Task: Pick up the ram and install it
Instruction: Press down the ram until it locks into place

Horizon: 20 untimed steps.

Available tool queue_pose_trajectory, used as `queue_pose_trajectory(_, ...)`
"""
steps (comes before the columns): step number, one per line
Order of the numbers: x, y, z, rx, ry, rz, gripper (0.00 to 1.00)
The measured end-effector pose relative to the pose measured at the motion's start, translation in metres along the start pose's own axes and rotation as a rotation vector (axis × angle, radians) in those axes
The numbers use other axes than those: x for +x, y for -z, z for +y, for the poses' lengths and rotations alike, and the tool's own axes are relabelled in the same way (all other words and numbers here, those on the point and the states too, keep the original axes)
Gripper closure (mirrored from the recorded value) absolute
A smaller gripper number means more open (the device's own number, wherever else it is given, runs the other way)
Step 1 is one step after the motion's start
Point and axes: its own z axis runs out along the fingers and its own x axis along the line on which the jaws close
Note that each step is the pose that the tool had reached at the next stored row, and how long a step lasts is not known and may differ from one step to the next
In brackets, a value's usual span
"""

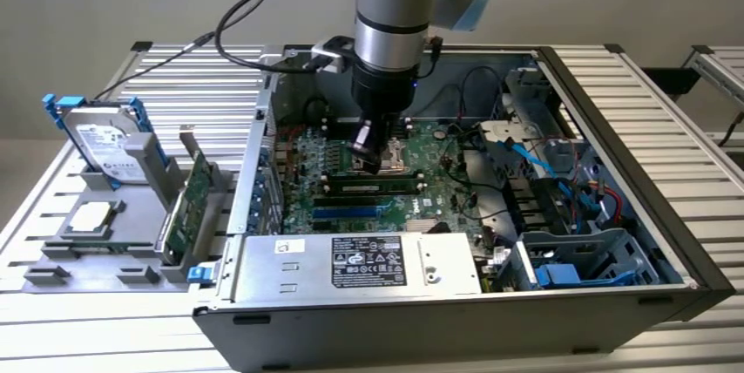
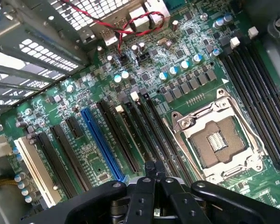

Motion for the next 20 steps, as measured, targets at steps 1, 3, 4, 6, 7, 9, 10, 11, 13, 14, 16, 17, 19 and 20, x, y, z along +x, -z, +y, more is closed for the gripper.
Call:
queue_pose_trajectory(1, 0.0000, 0.0000, 0.0000, -0.0002, -0.013, 0.0005, 0.89)
queue_pose_trajectory(3, 0.0001, 0.0000, 0.0000, -0.0007, -0.037, 0.0013, 0.89)
queue_pose_trajectory(4, 0.0000, 0.0001, 0.0000, -0.0010, -0.049, 0.0015, 0.89)
queue_pose_trajectory(6, 0.0000, 0.0006, 0.0000, -0.0008, -0.069, 0.0032, 0.89)
queue_pose_trajectory(7, 0.0000, 0.0010, 0.0000, 0.0007, -0.077, 0.0061, 0.89)
queue_pose_trajectory(9, 0.0001, 0.0016, 0.0000, 0.0042, -0.093, 0.0127, 0.89)
queue_pose_trajectory(10, 0.0001, 0.0018, 0.0000, 0.0060, -0.101, 0.0160, 0.89)
queue_pose_trajectory(11, 0.0001, 0.0020, 0.0000, 0.0078, -0.109, 0.0195, 0.89)
queue_pose_trajectory(13, 0.0001, 0.0024, 0.0000, 0.0112, -0.124, 0.0259, 0.89)
queue_pose_trajectory(14, 0.0002, 0.0025, 0.0001, 0.0129, -0.132, 0.0292, 0.89)
queue_pose_trajectory(16, 0.0001, 0.0027, 0.0001, 0.0158, -0.150, 0.0351, 0.89)
queue_pose_trajectory(17, 0.0002, 0.0028, 0.0001, 0.0166, -0.159, 0.0370, 0.89)
queue_pose_trajectory(19, 0.0002, 0.0029, 0.0001, 0.0175, -0.179, 0.0401, 0.89)
queue_pose_trajectory(20, 0.0003, 0.0029, 0.0001, 0.0172, -0.190, 0.0409, 0.89)
